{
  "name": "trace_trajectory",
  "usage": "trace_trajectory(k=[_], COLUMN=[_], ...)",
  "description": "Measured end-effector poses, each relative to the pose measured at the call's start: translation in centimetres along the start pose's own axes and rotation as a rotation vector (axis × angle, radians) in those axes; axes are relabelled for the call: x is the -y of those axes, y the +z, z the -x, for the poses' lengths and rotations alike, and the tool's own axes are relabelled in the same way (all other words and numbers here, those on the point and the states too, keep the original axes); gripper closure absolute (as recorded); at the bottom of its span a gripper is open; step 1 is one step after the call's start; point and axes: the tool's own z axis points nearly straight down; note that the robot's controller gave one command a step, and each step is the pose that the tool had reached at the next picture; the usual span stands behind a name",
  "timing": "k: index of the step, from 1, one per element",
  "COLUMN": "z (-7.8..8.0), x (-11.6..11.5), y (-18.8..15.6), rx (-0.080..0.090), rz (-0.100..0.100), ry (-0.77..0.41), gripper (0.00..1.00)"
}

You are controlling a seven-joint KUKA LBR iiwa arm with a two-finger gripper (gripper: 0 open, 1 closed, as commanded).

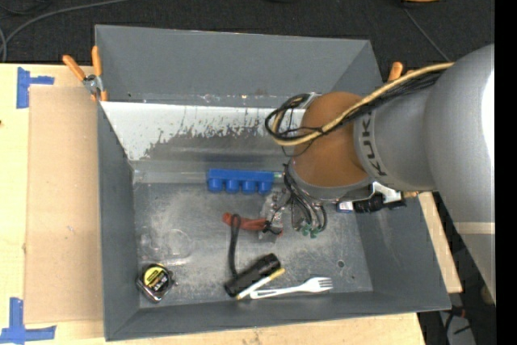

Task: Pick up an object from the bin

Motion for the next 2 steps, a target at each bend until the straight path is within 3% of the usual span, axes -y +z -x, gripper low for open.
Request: trace_trajectory(k=[2], z=[-0.04], x=[-0.02], y=[-0.63], rx=[0.000], rz=[0.000], ry=[-0.001], gripper=[1.00])
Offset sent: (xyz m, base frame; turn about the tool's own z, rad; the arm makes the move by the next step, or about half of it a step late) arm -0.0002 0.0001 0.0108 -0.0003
